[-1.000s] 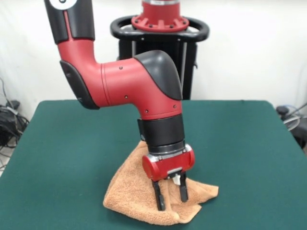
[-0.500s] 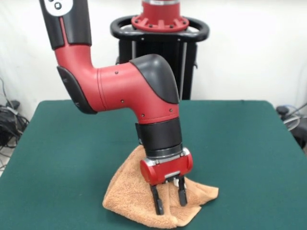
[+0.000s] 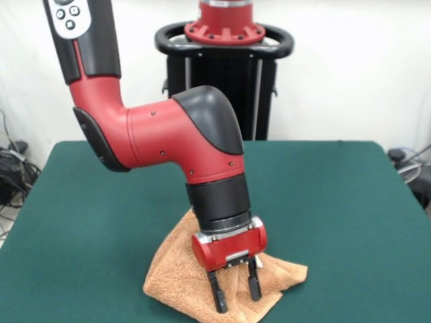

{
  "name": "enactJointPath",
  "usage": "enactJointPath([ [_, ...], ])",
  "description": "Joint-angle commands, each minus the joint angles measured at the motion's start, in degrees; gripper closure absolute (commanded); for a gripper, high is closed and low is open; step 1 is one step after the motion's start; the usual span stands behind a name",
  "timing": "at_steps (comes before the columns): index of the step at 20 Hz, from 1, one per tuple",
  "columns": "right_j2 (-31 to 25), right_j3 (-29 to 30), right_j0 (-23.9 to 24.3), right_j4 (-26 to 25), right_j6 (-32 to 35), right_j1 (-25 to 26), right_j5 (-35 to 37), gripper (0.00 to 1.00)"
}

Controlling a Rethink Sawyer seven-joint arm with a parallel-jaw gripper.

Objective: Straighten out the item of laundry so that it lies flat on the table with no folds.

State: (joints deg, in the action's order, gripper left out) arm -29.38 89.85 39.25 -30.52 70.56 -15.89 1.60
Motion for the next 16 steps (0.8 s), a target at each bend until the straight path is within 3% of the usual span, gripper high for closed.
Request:
enactJointPath([
  [1, -2.4, -6.8, 1.9, -4.2, -3.1, 4.9, 7.9, 0.0],
  [16, -5.8, -6.1, 4.9, -5.6, -6.5, 2.1, 13.6, 0.0],
])
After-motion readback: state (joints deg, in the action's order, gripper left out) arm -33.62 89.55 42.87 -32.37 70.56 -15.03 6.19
